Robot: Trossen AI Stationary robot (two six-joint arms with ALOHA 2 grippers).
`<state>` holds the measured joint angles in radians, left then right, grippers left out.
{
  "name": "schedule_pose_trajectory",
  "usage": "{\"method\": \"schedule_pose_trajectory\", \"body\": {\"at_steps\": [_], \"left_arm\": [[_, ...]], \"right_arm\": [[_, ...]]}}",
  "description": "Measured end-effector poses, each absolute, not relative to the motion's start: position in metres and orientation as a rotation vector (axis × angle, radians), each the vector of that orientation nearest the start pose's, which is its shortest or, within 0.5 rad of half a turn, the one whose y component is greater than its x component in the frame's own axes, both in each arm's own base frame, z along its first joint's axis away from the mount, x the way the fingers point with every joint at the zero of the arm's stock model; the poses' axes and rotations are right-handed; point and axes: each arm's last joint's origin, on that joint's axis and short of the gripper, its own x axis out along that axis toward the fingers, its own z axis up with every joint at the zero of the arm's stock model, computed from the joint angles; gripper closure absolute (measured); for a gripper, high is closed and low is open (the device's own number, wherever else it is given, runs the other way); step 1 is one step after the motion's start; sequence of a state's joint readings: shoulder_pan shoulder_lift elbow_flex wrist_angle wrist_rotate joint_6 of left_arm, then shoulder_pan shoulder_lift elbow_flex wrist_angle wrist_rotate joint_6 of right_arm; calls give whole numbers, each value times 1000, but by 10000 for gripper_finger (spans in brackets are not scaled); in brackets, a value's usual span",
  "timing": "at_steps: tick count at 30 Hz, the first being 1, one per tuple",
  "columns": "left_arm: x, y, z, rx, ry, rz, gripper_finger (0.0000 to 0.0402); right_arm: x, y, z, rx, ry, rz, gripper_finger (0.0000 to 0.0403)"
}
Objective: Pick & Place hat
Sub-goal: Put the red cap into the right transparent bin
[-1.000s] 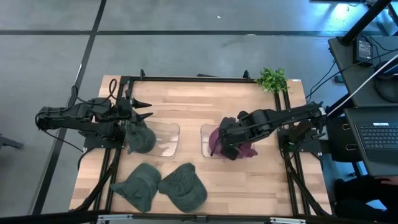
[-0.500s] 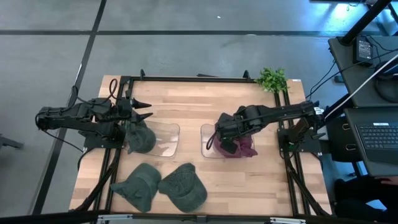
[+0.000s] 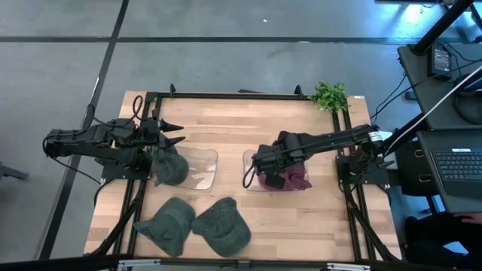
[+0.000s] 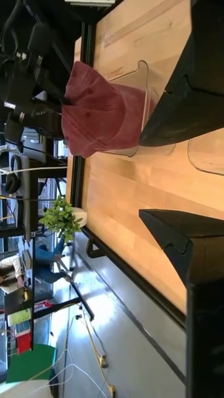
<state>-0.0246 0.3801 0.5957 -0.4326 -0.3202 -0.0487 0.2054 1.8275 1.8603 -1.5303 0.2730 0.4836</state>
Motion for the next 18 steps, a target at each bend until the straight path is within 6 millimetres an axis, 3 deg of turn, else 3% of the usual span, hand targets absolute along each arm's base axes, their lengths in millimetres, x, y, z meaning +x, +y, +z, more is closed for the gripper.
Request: {"method": "schedule_pose_trajectory", "body": {"at_steps": [6,14,18], "left_arm": [[94,7,289,-23,233,302,231],[94,7,289,-25,237,302,231],[94,7,289,-25,240,303,231]], "right_arm": [[331,61,331,6,1410,-356,317],[328,60,332,23,1417,-431,224],[326,60,334,37,1410,-428,196]]}}
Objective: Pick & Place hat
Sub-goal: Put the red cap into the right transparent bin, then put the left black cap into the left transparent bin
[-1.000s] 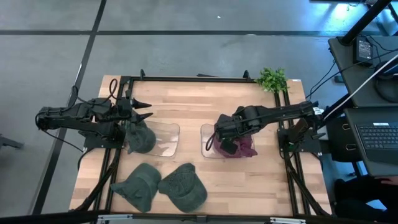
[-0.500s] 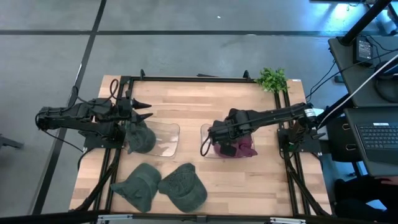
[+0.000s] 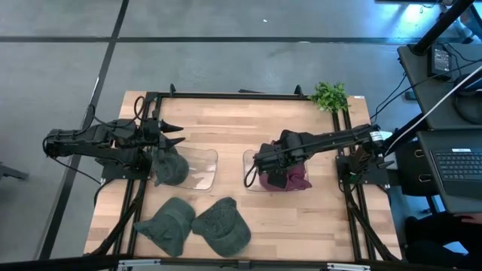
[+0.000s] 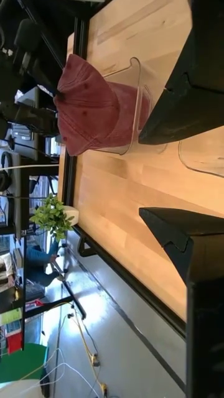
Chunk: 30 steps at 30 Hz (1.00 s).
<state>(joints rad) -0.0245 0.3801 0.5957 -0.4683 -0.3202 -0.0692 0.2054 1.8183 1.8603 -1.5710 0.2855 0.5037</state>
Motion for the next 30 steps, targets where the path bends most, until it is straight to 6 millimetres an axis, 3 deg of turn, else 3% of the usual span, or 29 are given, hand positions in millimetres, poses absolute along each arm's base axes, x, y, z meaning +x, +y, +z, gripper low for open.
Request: {"method": "schedule_pose_trajectory", "body": {"at_steps": [11,17,20,24,30], "left_arm": [[94,7,289,-40,238,304,231],[94,7,289,-48,237,305,231],[94,7,289,-51,237,295,231],[94,5,288,-58,241,245,231],[96,5,288,-118,242,235,231]], "right_arm": [[302,69,360,51,1323,-392,182],[279,94,378,-193,1164,-405,182],[264,108,372,-270,1098,-439,182],[247,118,352,-224,1058,-347,182],[211,110,334,-110,816,-226,182]]}}
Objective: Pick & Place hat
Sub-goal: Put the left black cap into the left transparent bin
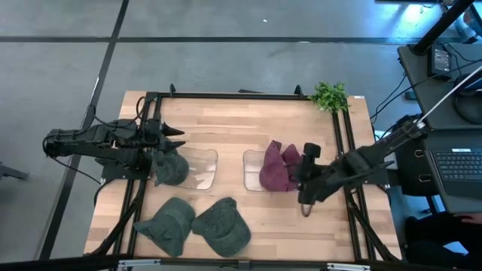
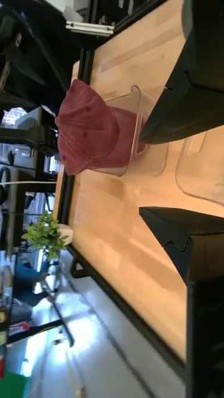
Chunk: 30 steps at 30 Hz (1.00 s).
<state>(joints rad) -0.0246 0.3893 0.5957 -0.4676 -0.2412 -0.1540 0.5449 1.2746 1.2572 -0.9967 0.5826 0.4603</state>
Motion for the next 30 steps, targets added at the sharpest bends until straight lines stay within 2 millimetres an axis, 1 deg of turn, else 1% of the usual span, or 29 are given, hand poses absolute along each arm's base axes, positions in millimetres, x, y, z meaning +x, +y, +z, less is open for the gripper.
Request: {"method": "schedule_pose_trajectory", "body": {"at_steps": [4,7,9,12,18,21,26,30], "left_arm": [[103,3,288,-201,240,210,231],[113,-1,289,-227,251,78,231],[122,-5,289,-235,250,-6,231],[137,-11,290,-222,242,-72,231],[162,-21,290,-160,199,-128,231],[171,-27,292,-129,206,-156,231],[185,-38,309,-89,256,-178,231],[197,-49,317,-85,344,-171,231]], "right_arm": [[189,97,331,-66,608,-138,182],[177,89,323,-84,481,-91,182],[171,84,316,-102,425,-79,182],[165,79,305,-81,358,-77,182],[164,78,284,-76,329,-72,182],[165,79,281,-86,329,-70,182],[165,79,280,-92,333,-70,182],[165,79,279,-104,343,-69,182]]}}
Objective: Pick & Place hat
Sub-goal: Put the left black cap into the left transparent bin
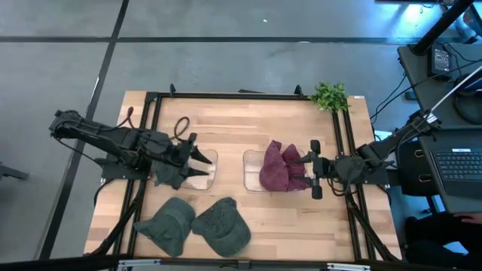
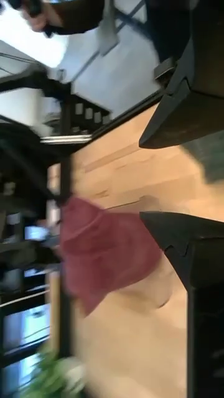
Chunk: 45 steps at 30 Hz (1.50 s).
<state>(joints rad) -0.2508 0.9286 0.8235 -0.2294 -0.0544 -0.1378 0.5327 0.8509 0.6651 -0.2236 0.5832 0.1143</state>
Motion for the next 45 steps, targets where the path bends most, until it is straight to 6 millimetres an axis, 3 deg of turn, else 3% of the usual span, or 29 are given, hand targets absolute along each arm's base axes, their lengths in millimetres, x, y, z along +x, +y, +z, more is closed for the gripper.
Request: {"method": "schedule_pose_trajectory", "body": {"at_steps": [9,13,18,24,35,45], "left_arm": [[218,-99,309,-476,854,-192,231],[217,-128,295,-703,1105,-51,231],[202,-159,268,-927,1385,236,231],[185,-177,251,-976,1486,504,231],[172,-200,238,-889,1482,541,231],[161,-220,221,-943,1574,690,231]], "right_arm": [[164,78,277,-137,369,-68,182],[164,78,273,-154,402,-70,182],[167,80,268,-201,428,-64,182],[168,81,267,-226,435,-60,182],[168,81,267,-143,435,-79,182],[168,81,267,-126,434,-82,182]]}}
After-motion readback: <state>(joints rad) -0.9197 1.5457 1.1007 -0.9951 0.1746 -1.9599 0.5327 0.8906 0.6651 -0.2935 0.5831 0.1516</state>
